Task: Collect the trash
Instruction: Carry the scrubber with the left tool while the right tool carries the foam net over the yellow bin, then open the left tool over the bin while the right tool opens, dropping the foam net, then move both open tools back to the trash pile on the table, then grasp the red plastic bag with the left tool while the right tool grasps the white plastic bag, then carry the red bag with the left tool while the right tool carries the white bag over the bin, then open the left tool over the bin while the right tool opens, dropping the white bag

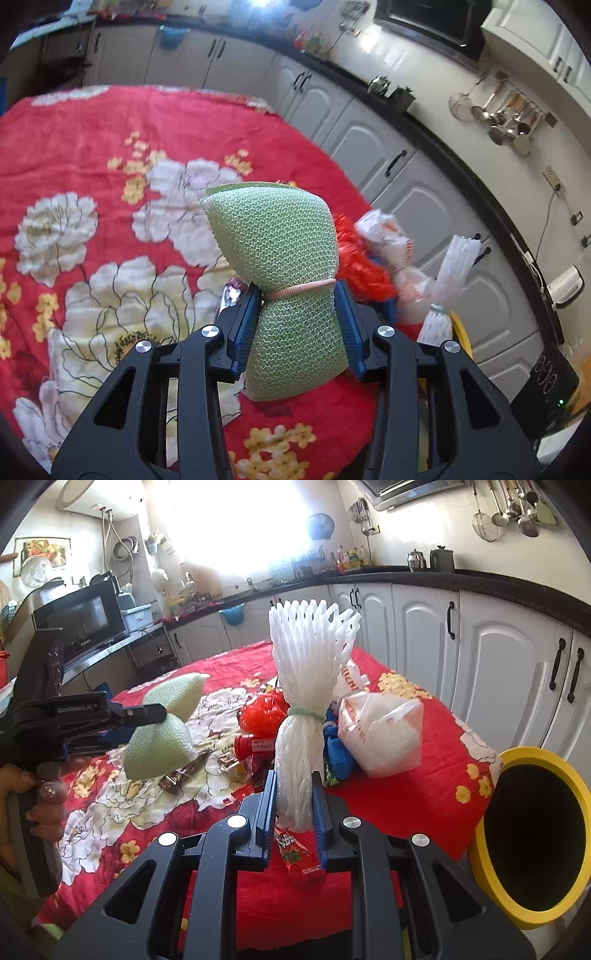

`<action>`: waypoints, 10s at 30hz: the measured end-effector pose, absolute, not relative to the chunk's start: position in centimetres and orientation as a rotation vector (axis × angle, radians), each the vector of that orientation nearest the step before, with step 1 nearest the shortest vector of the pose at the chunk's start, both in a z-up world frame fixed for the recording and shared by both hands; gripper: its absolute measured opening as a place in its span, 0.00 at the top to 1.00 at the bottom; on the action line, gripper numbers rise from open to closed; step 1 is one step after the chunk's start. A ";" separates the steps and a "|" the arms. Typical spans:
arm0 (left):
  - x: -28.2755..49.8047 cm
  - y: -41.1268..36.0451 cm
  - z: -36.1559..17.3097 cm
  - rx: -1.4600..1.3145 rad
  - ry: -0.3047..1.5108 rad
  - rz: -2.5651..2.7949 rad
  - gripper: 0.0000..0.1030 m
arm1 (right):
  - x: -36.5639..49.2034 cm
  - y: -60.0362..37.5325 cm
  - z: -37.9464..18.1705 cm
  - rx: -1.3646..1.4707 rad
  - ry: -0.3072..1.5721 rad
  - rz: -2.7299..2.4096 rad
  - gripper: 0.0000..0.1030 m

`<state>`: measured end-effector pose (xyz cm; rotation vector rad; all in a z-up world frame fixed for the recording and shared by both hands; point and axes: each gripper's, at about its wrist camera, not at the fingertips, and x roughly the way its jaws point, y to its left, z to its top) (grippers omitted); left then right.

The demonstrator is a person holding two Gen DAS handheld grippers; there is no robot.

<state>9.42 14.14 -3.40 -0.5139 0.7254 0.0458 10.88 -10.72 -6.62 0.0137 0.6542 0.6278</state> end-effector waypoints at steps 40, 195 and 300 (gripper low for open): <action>15.9 -5.1 0.1 -0.263 0.642 -0.236 0.68 | 12.9 -27.2 -4.5 0.163 0.582 0.304 0.83; 16.1 8.8 -4.4 -0.456 0.611 -0.029 0.93 | 17.8 -16.4 -5.7 0.101 0.657 0.604 0.94; 21.3 -18.2 -8.7 -0.113 0.815 -0.401 0.32 | 12.6 -39.8 -11.1 0.361 0.741 0.122 0.56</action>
